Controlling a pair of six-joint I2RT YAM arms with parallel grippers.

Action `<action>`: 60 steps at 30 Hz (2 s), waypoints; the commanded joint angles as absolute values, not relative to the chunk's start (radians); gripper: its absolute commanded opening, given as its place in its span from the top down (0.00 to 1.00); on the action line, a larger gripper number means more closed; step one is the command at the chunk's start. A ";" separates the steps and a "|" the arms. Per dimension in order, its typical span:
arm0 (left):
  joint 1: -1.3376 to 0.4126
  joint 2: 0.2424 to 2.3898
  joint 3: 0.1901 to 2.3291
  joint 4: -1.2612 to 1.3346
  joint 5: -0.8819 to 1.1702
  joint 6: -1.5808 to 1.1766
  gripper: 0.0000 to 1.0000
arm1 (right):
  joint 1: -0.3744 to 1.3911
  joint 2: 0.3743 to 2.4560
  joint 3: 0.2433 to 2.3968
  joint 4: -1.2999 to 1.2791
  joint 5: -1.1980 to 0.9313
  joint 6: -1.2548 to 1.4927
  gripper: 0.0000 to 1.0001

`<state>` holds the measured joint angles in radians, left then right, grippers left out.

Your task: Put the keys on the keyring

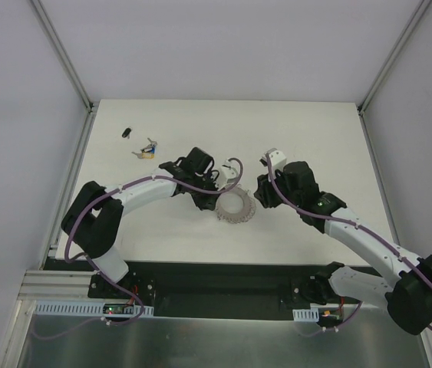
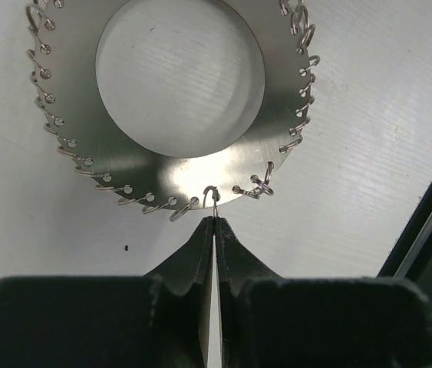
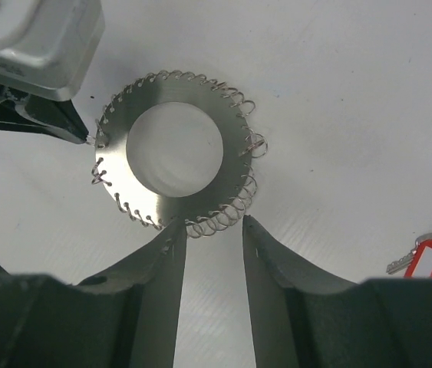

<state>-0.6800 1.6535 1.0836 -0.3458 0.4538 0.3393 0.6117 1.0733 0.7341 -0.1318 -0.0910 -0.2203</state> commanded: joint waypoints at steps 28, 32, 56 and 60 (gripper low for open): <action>-0.689 1.384 0.539 0.373 0.163 -0.287 0.54 | 0.580 1.152 0.798 -0.179 -0.281 -0.235 0.61; -0.689 1.387 0.523 0.410 0.117 -0.288 0.57 | 0.578 1.157 0.798 -0.178 -0.281 -0.233 0.61; -0.925 1.449 0.598 0.396 -0.089 -0.318 0.81 | 0.580 1.143 0.739 -0.132 -0.307 -0.207 0.61; -0.940 1.479 0.612 0.387 -0.129 -0.328 0.78 | 0.578 1.140 0.733 -0.118 -0.310 -0.206 0.61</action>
<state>-0.9237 1.4548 0.5758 0.3836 -0.0601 -0.3283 0.5819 1.1717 0.7338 -0.1650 -0.2798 -0.2195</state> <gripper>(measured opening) 0.210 0.388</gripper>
